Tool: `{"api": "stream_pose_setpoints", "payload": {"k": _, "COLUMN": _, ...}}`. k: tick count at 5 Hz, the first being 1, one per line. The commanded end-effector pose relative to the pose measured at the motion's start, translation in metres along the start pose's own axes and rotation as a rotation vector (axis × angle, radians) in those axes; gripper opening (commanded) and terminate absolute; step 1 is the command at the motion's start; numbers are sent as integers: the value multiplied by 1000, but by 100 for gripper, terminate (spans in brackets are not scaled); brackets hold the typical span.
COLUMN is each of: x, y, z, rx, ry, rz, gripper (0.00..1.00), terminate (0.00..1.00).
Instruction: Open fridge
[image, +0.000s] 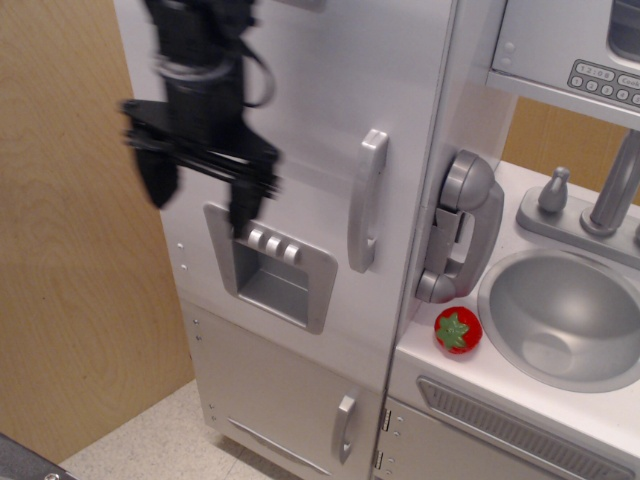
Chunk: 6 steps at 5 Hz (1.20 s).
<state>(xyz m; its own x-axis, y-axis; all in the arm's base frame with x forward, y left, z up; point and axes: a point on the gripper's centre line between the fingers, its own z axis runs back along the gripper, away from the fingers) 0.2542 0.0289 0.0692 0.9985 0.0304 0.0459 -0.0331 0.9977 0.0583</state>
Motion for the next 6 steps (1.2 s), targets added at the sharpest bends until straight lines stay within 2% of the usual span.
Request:
{"api": "stream_pose_setpoints", "payload": {"k": 1, "x": 31, "y": -44, "z": 33, "rx": -126, "ry": -116, "rz": -27, "gripper": 100, "terminate": 0}}
{"api": "stream_pose_setpoints", "payload": {"k": 2, "x": 43, "y": -53, "z": 37, "rx": -118, "ry": -191, "rz": -21, "gripper": 100, "terminate": 0}}
{"api": "stream_pose_setpoints", "payload": {"k": 6, "x": 68, "y": -72, "z": 2, "rx": -82, "ry": -303, "rz": -22, "gripper": 100, "terminate": 0}}
